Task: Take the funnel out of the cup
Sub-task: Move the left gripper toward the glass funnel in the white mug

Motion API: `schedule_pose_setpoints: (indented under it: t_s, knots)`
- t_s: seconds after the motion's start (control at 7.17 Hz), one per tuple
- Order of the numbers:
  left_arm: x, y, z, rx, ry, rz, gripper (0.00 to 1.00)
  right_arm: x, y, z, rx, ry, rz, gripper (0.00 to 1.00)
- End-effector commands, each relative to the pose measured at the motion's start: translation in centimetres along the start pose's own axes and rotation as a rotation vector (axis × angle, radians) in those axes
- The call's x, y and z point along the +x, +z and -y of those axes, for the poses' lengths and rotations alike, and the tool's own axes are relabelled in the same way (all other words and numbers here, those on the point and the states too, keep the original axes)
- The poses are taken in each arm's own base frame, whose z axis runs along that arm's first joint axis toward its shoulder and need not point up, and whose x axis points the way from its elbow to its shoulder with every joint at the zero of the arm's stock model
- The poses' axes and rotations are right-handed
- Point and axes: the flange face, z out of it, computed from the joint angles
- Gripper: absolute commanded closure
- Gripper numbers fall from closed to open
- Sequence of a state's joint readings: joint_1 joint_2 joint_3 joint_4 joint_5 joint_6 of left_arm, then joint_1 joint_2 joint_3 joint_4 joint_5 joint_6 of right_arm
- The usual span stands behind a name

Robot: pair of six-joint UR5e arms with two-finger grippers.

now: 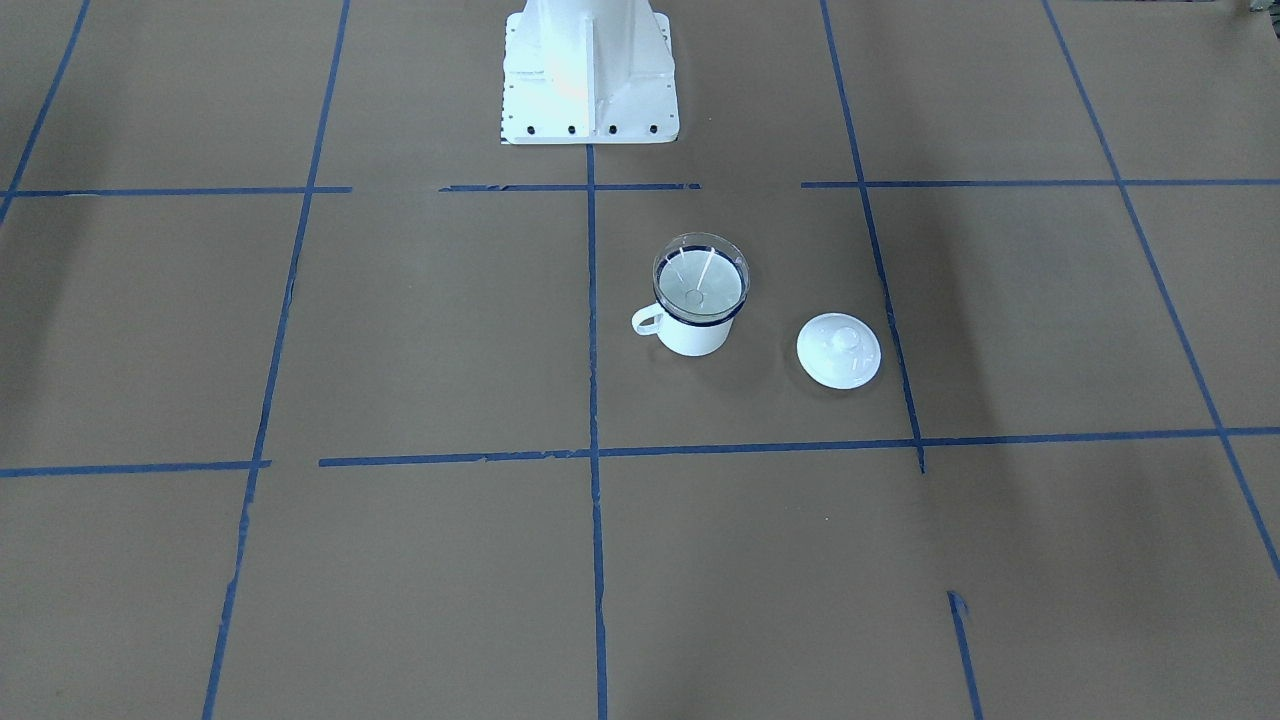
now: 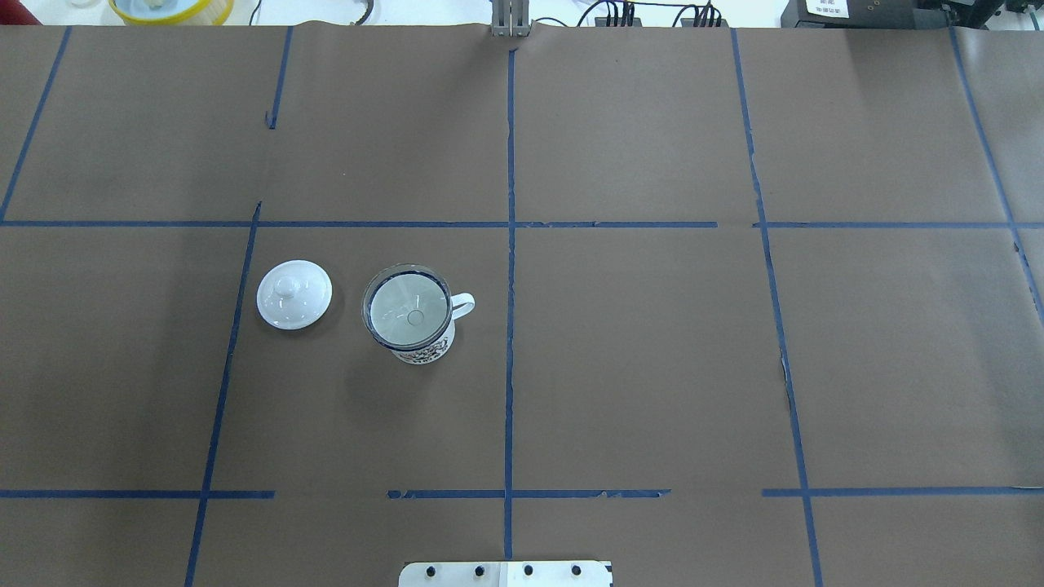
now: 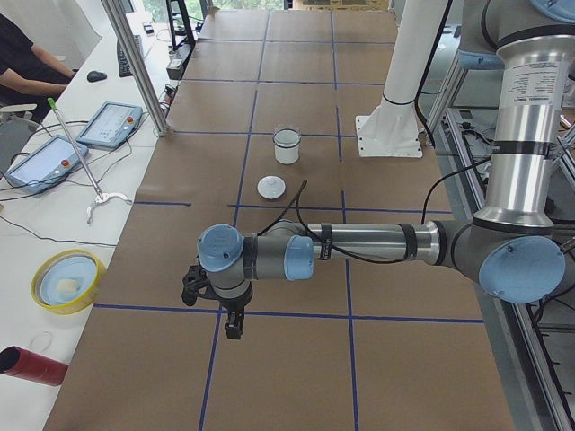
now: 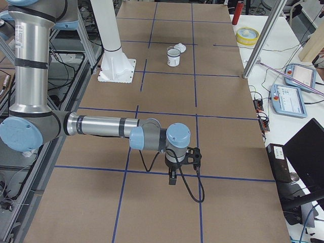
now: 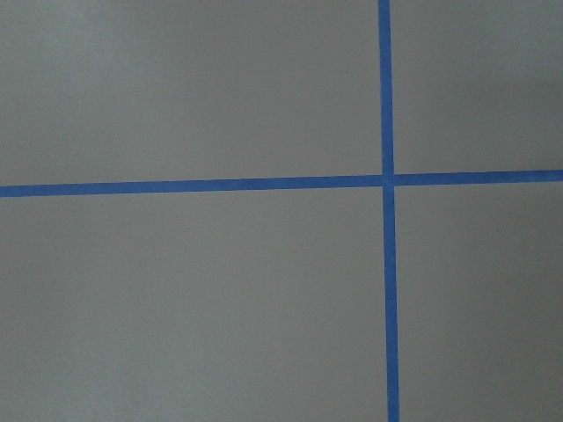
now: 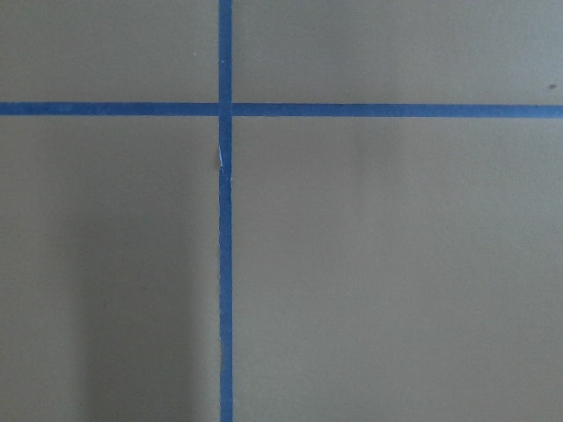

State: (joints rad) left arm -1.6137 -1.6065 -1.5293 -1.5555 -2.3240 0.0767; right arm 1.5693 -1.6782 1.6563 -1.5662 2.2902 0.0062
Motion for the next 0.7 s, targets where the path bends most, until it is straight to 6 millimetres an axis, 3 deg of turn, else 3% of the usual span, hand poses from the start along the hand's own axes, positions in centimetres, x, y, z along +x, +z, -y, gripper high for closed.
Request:
schedule_pose_setpoints:
  t_s: [0.0,0.28,0.56]
  knots:
    - [0.4,-0.5,-0.2,0.009,0.005,0.004,0.00,0.0,0.0,0.0,0.000,0.000,0.000,0.00]
    - [1.5,-1.6,0.9,0.030,0.015,0.007,0.00,0.0,0.0,0.0,0.000,0.000,0.000,0.00]
    - [6.1,-5.8,1.2,0.090,0.029,0.012,0.00,0.0,0.0,0.0,0.000,0.000,0.000,0.00]
